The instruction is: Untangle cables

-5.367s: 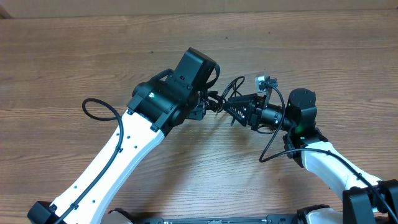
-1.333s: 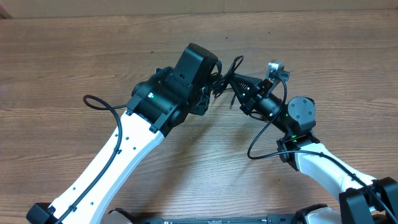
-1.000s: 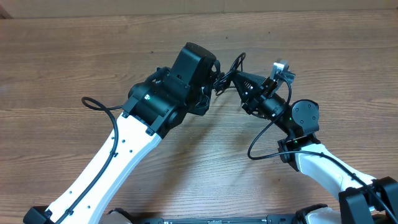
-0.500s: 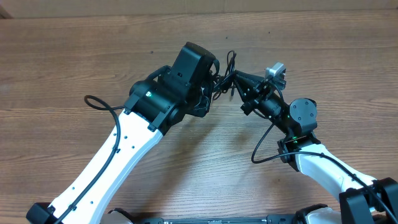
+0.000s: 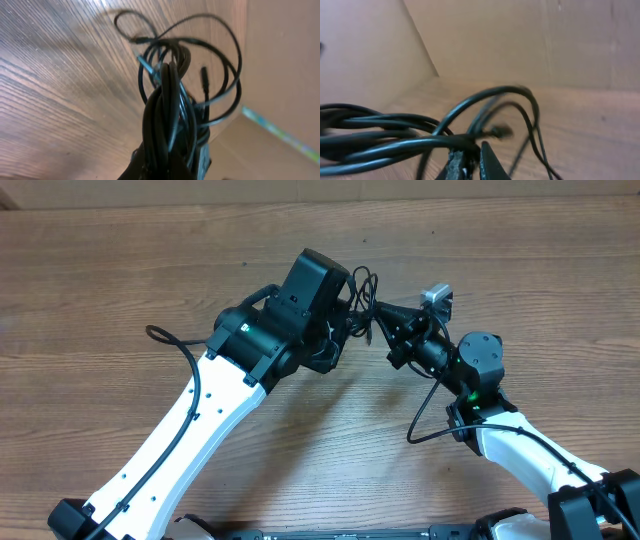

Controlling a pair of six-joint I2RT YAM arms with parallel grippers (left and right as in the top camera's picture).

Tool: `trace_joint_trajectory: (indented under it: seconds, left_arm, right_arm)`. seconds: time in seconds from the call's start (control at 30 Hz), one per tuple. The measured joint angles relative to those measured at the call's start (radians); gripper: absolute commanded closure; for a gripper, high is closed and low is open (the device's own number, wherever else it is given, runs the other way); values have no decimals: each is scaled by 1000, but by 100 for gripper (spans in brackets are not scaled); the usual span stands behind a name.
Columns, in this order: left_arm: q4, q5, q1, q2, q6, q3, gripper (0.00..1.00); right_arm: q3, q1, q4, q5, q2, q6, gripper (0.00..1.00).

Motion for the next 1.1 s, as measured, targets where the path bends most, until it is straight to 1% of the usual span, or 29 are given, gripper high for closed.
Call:
trace_joint_trajectory:
  seconds: [0.17,0.27,0.33,0.4,0.5,0.63,0.8,0.93,1.1]
  left_arm:
    - [-106,58,0,-2,56,-6,96]
    - [-138,71,0,-2,72,-11,96]
    - [-144,74,0,-2,78,-11,96]
    - [-146,74,0,-2,82,-11,96]
    - [-146,72,0,-2,87,-11,96]
    - [-157,36,0,-2,94,-11,96]
    - [-200,-38,0,-2,97,-12,96]
    - [-224,-101,0,-2,97,-12,96]
    - [-223,-126,0,-2,97,-12,95]
  right_arm:
    - [3,-68,-182,119,2,37,96]
    - [4,-74,-264,133,2,55,96]
    - [4,-73,-295,115,2,65,91]
    - [4,-73,-296,84,2,69,85]
    - [4,-73,-301,-3,2,74,82]
    - [4,-73,-306,-169,2,90,77]
    - [4,-73,-338,-344,2,121,75]
    - [4,-73,-339,-467,2,145,71]
    - [4,-73,-337,-599,2,186,69]
